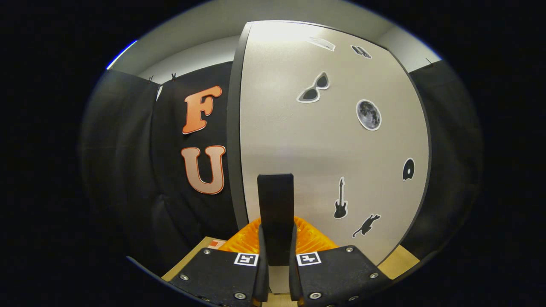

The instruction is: Open the shoe cabinet door, grab the shoes and put them into the shoe cabinet, then close the shoe cabinet door.

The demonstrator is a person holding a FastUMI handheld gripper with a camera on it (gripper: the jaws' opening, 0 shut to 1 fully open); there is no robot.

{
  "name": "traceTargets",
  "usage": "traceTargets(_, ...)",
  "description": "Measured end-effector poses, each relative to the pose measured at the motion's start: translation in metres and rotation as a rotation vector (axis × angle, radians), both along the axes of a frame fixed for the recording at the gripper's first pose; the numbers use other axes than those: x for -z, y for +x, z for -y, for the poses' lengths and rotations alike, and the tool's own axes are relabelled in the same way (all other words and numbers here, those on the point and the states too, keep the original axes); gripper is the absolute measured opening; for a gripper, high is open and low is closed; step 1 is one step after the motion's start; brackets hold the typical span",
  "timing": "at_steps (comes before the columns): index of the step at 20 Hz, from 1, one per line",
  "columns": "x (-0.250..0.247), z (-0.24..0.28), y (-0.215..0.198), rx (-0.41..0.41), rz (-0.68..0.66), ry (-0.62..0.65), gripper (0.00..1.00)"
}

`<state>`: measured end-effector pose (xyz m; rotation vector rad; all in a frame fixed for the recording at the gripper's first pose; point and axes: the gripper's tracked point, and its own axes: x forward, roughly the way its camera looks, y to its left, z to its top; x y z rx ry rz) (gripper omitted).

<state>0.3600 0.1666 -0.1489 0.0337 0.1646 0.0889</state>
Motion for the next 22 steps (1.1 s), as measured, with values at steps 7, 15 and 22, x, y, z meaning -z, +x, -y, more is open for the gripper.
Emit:
traceTargets(7, -0.003, 0.006, -0.013, 0.031, 0.009, -0.021, 0.13)
traceTargets(15, -0.011, 0.024, -0.054, -0.008, 0.027, -0.03, 0.12)
traceTargets(22, -0.014, 0.051, -0.084, -0.008, 0.042, -0.022, 0.12)
